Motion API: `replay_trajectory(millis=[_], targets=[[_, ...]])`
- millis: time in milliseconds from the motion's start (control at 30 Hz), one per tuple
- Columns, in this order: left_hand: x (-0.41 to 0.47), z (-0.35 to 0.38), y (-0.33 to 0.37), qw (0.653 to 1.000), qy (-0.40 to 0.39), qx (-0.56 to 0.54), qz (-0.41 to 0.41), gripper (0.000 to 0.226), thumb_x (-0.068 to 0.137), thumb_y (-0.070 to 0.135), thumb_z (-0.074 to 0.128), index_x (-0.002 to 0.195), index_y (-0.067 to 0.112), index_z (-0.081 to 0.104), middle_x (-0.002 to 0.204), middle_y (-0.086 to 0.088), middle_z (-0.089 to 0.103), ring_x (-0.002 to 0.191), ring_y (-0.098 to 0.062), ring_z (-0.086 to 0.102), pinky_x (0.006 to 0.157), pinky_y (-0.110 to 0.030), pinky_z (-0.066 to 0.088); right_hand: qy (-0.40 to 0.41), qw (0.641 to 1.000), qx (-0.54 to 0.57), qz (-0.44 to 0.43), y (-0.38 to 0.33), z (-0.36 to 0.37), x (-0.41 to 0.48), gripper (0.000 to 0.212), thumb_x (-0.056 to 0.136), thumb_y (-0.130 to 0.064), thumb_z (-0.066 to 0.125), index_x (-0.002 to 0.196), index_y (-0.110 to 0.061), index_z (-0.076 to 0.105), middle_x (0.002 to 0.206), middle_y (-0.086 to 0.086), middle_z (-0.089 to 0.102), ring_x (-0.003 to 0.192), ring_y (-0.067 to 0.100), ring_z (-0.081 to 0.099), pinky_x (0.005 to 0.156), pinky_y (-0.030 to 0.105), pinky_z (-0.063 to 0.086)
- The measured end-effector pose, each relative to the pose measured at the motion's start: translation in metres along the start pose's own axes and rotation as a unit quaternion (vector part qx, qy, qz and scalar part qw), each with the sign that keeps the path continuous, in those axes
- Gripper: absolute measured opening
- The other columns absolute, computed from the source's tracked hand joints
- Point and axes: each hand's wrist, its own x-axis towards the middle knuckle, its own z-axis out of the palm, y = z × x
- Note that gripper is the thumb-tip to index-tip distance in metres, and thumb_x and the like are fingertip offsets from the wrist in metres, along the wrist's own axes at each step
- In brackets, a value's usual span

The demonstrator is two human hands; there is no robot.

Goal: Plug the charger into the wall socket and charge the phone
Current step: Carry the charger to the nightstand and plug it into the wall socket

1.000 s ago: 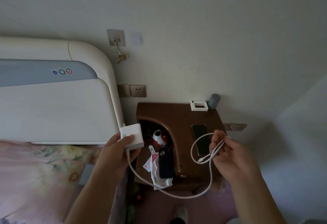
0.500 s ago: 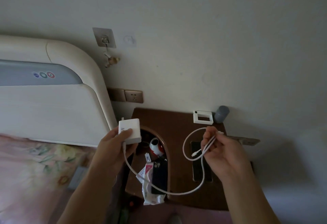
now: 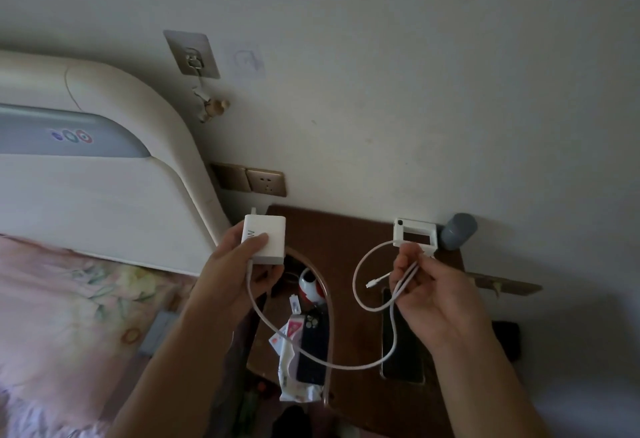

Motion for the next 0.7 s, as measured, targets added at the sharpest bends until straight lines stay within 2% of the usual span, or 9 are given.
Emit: replay_trajectory(millis=[67, 200, 333, 467, 600, 700], targets=[[0.011, -0.002, 0.001, 1.000, -0.023, -0.014, -0.007, 0.043, 0.090, 0.011, 0.058, 0.130, 0.023, 0.051, 0.123, -0.017, 0.056, 0.107, -0.032, 0.062, 0.063, -0.038, 0.060, 0.003, 1.000, -0.005, 0.002, 0.003, 0.002, 0.006, 0.017, 0.093, -0.009, 0.049, 0.096, -0.006, 0.065, 0.067, 0.006, 0.072, 0.066, 0.014, 0.063, 0.067, 0.027, 0.047], [0.033, -0.006, 0.004, 0.998, -0.054, -0.015, -0.006, 0.038, 0.090, 0.009, 0.056, 0.122, 0.030, 0.055, 0.126, -0.018, 0.055, 0.108, -0.034, 0.062, 0.066, -0.037, 0.060, 0.012, 1.000, -0.026, -0.005, 0.011, 0.006, 0.020, 0.020, 0.093, -0.009, 0.048, 0.105, -0.006, 0.064, 0.066, 0.005, 0.072, 0.056, 0.012, 0.065, 0.067, 0.028, 0.048], [0.053, -0.011, 0.008, 0.999, -0.052, 0.013, 0.003, 0.039, 0.090, 0.006, 0.056, 0.117, 0.034, 0.057, 0.127, -0.016, 0.052, 0.113, -0.034, 0.060, 0.067, -0.036, 0.060, 0.027, 0.999, -0.042, -0.001, 0.026, 0.015, 0.035, 0.024, 0.093, -0.010, 0.049, 0.111, -0.004, 0.063, 0.067, 0.005, 0.071, 0.060, 0.013, 0.065, 0.067, 0.029, 0.048], [0.073, -0.017, 0.012, 0.998, -0.055, 0.038, 0.001, 0.037, 0.091, 0.005, 0.054, 0.111, 0.036, 0.059, 0.127, -0.015, 0.051, 0.118, -0.035, 0.055, 0.067, -0.034, 0.061, 0.044, 0.998, -0.048, 0.008, 0.041, 0.028, 0.047, 0.021, 0.092, -0.009, 0.049, 0.106, -0.005, 0.064, 0.065, 0.005, 0.072, 0.063, 0.013, 0.064, 0.068, 0.029, 0.048], [0.098, -0.026, 0.014, 0.997, -0.061, 0.046, -0.018, 0.040, 0.092, 0.007, 0.054, 0.122, 0.033, 0.054, 0.130, -0.017, 0.050, 0.114, -0.037, 0.060, 0.074, -0.039, 0.061, 0.064, 0.997, -0.044, 0.017, 0.054, 0.040, 0.059, 0.017, 0.092, -0.010, 0.050, 0.099, -0.007, 0.065, 0.066, 0.006, 0.074, 0.067, 0.015, 0.065, 0.066, 0.029, 0.049], [0.117, -0.031, 0.015, 0.996, -0.065, 0.037, -0.040, 0.029, 0.096, 0.020, 0.051, 0.120, 0.034, 0.056, 0.128, -0.017, 0.052, 0.109, -0.035, 0.064, 0.074, -0.040, 0.060, 0.069, 0.996, -0.044, 0.021, 0.061, 0.046, 0.068, 0.018, 0.092, -0.009, 0.050, 0.100, -0.006, 0.065, 0.066, 0.007, 0.073, 0.066, 0.015, 0.064, 0.065, 0.029, 0.048]])
